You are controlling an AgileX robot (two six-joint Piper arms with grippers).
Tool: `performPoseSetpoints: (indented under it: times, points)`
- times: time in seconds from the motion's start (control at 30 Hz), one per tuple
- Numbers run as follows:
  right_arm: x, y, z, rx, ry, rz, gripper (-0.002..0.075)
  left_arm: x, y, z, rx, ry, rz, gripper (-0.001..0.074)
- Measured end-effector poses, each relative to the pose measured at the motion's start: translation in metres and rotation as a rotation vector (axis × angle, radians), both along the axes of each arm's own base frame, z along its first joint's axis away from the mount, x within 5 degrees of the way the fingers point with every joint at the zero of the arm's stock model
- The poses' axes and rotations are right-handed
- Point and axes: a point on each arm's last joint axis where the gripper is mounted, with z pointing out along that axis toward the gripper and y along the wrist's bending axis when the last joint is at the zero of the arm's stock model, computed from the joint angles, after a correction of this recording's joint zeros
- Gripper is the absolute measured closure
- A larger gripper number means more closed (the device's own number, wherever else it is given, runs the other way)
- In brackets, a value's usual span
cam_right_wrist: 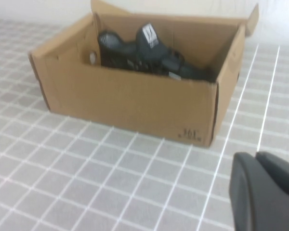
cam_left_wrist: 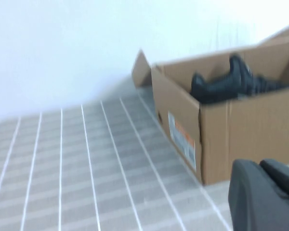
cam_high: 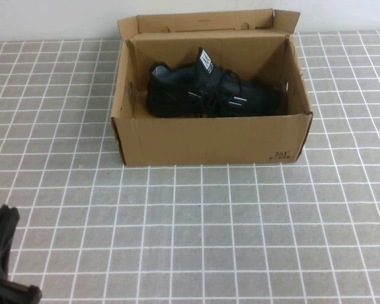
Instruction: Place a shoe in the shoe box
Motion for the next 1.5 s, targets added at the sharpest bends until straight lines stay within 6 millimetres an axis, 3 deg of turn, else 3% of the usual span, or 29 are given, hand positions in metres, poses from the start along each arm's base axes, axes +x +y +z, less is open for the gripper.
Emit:
performPoseSetpoints:
  times: [0.23,0.47,0.8,1.1,1.33,1.5]
  points:
    - [0.001,0.001,-0.021,-0.026,0.063,0.002,0.0742,-0.006,0.002,-0.032,0.034,0.094,-0.002,0.0735]
    - [0.001,0.001,-0.037,-0.054,0.133,0.009,0.0742,-0.009,0.0,-0.043,0.06,0.206,-0.035,0.0735]
    - [-0.003,0.0,-0.04,-0.064,0.157,0.018,0.0742,-0.01,-0.001,-0.045,0.065,0.233,-0.044,0.0735]
    - [-0.011,-0.012,-0.035,-0.058,-0.042,-0.09,0.0742,-0.01,-0.001,-0.046,0.066,0.236,-0.045,0.0735]
    - [-0.006,-0.03,-0.074,0.021,-0.31,-0.368,0.0742,-0.01,-0.001,-0.046,0.066,0.236,-0.045,0.0735]
    - [-0.012,-0.034,-0.078,0.058,-0.358,-0.422,0.0742,-0.01,-0.001,-0.046,0.062,0.238,-0.043,0.0735]
